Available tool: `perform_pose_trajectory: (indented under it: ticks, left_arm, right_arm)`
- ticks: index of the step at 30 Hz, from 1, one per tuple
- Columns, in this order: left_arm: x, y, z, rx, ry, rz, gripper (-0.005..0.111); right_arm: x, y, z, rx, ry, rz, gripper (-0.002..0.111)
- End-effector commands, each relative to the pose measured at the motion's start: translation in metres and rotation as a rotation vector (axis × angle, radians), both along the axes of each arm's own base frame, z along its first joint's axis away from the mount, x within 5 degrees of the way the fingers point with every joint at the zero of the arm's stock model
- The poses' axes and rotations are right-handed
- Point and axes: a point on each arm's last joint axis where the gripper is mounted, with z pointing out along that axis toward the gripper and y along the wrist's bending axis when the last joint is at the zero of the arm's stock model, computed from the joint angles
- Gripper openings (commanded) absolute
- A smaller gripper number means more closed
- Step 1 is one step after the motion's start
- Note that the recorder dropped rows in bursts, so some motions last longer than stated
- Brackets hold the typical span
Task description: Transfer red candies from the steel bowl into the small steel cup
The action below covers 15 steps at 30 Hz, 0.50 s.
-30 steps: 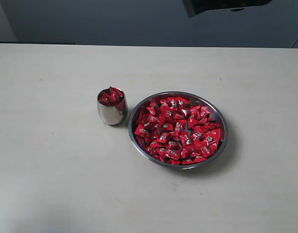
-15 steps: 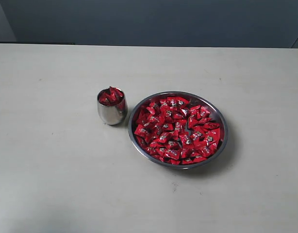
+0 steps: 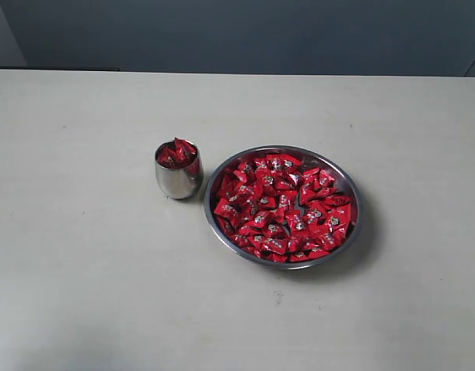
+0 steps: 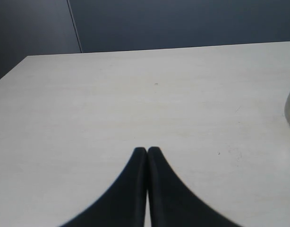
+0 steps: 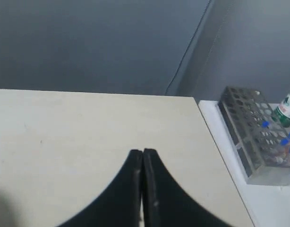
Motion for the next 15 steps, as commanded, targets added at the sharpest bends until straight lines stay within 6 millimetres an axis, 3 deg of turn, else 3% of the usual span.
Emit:
perform_pose_trajectory:
  ticks: [1,6,15]
  left_arm:
    - [0.0,0.0,-0.001,0.002,-0.008,-0.006,0.0]
    - [0.0,0.0,-0.001,0.002,-0.008,-0.006,0.0]
    - [0.0,0.0,-0.001,0.002,-0.008,-0.006,0.0]
  right_arm:
    - [-0.027,-0.007,-0.035,0.01,-0.087,-0.03,-0.001]
    - [-0.052,-0.008,-0.08,0.042,-0.151,-0.051,-0.001]
    - [-0.094,-0.004,-0.132,0.063,-0.252,-0.044,-0.001]
